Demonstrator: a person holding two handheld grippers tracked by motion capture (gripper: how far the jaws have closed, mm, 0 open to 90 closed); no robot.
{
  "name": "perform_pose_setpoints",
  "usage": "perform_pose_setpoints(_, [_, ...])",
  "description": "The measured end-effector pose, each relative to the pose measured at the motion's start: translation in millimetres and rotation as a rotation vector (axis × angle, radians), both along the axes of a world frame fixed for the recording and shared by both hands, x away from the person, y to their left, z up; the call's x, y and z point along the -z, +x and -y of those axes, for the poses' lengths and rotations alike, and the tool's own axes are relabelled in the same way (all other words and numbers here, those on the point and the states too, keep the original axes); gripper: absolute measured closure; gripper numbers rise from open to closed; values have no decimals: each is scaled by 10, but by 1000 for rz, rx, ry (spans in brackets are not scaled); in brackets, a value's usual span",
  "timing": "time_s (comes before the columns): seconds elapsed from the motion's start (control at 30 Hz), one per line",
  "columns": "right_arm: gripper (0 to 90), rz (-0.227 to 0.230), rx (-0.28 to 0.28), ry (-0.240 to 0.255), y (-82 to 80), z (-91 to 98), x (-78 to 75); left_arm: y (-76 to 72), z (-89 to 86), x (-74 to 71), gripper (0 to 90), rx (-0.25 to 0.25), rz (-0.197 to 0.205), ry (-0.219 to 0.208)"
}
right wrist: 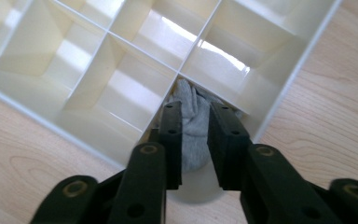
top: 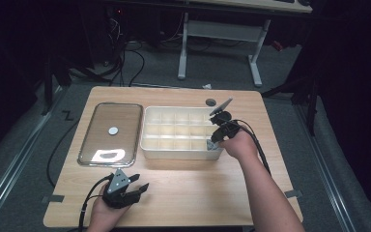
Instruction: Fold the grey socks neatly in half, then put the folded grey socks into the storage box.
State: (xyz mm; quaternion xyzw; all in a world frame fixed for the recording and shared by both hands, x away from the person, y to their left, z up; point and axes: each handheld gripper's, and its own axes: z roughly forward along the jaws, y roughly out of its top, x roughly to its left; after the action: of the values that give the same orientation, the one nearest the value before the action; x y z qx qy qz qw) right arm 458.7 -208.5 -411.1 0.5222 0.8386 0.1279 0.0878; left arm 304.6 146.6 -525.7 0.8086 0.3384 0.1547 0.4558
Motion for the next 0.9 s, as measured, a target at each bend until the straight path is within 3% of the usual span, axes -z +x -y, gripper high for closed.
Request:
perform_pose_setpoints(0.07, [679,44,-8,46,-156,84,9,-17,-12,-1,487,-3,2,9])
perform_pose_setpoints(0.13, [667,60,-8,64,-206,116,20,-35,-38,-5,487,-8,3,22])
perform_pose_setpoints(0.23, [600,125,-6,112,-364,201,57,-54,-74,-21,484,-26,10,19])
perform_pose_setpoints(0.43, [543,210,2,204,-670,312,114,-71,-109,-18,475,-45,16,22])
perform_pose_setpoints(0.53, [531,244,2,214,-755,318,149,-81,-115,-17,472,-48,16,24])
perform_pose_setpoints(0.6, [508,301,-18,205,-884,313,185,-96,-119,-9,469,-52,20,29])
perform_pose_setpoints(0.9, [482,366,-35,226,-1078,310,302,-107,-103,-18,462,-52,24,30])
